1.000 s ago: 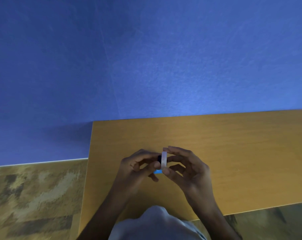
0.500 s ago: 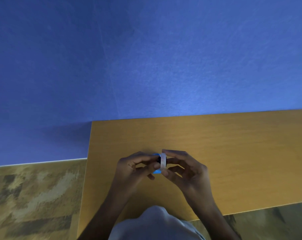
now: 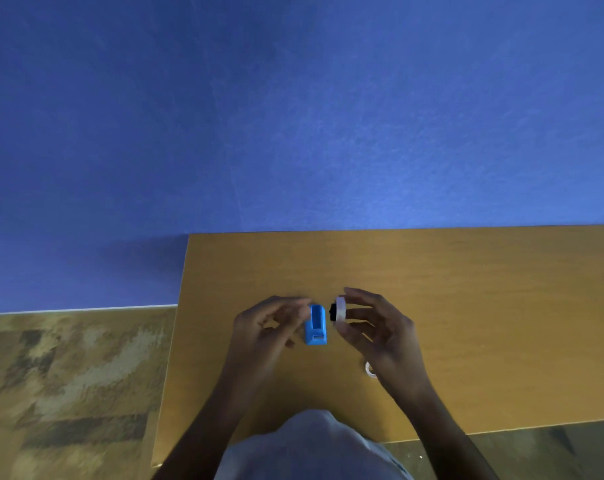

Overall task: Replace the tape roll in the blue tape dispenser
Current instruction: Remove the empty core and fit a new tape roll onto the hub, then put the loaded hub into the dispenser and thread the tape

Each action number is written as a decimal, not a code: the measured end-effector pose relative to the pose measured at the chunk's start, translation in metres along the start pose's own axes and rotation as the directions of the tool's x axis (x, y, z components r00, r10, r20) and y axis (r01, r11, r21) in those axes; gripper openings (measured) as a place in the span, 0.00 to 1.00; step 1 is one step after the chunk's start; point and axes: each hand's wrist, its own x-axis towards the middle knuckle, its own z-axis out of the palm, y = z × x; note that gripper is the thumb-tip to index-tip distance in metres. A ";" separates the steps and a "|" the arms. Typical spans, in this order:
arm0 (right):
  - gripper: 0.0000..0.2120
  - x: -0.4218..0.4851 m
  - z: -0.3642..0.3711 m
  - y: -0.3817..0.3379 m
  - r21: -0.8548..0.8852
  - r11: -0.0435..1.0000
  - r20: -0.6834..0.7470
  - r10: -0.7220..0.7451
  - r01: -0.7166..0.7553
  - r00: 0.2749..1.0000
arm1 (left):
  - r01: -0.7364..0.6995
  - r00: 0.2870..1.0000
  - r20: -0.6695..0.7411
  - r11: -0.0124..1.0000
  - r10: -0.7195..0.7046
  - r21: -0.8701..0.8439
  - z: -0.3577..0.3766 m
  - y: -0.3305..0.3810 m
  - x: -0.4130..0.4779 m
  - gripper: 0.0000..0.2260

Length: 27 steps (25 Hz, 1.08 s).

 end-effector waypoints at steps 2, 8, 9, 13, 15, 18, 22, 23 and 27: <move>0.22 0.015 -0.008 0.022 -0.064 0.998 0.000 0.014 -0.014 1.000 | 0.026 0.997 -0.070 0.999 -0.025 0.022 -0.001 -0.014 0.010 0.09; 0.24 0.054 -0.009 0.089 -0.233 0.971 0.009 0.065 -0.061 0.998 | 0.166 0.981 -0.130 0.974 -0.146 0.153 0.005 -0.076 0.054 0.14; 0.25 0.059 -0.008 0.099 -0.263 0.963 0.017 0.059 -0.052 0.998 | 0.191 0.978 -0.116 0.966 -0.172 0.176 0.009 -0.085 0.060 0.13; 0.21 0.079 -0.007 0.137 -0.394 0.919 0.103 0.015 0.027 0.995 | 0.255 0.967 -0.063 0.941 -0.247 0.222 0.024 -0.125 0.081 0.10; 0.21 0.087 -0.006 0.152 -0.471 0.880 0.139 0.006 0.061 0.990 | 0.267 0.963 -0.043 0.917 -0.267 0.295 0.027 -0.145 0.089 0.08; 0.21 0.096 -0.004 0.169 -0.556 0.829 0.166 0.034 0.065 0.986 | 0.281 0.954 -0.022 0.870 -0.298 0.404 0.029 -0.163 0.096 0.10; 0.22 0.102 -0.004 0.187 -0.648 0.758 0.195 0.062 0.081 0.979 | 0.300 0.947 -0.030 0.849 -0.319 0.435 0.030 -0.179 0.106 0.08; 0.22 0.103 -0.004 0.190 -0.669 0.739 0.206 0.076 0.083 0.976 | 0.298 0.948 -0.032 0.847 -0.317 0.441 0.030 -0.182 0.107 0.08; 0.25 0.106 -0.005 0.199 -0.704 0.700 0.263 0.099 0.121 0.960 | 0.266 0.958 -0.026 0.854 -0.284 0.448 0.031 -0.190 0.108 0.08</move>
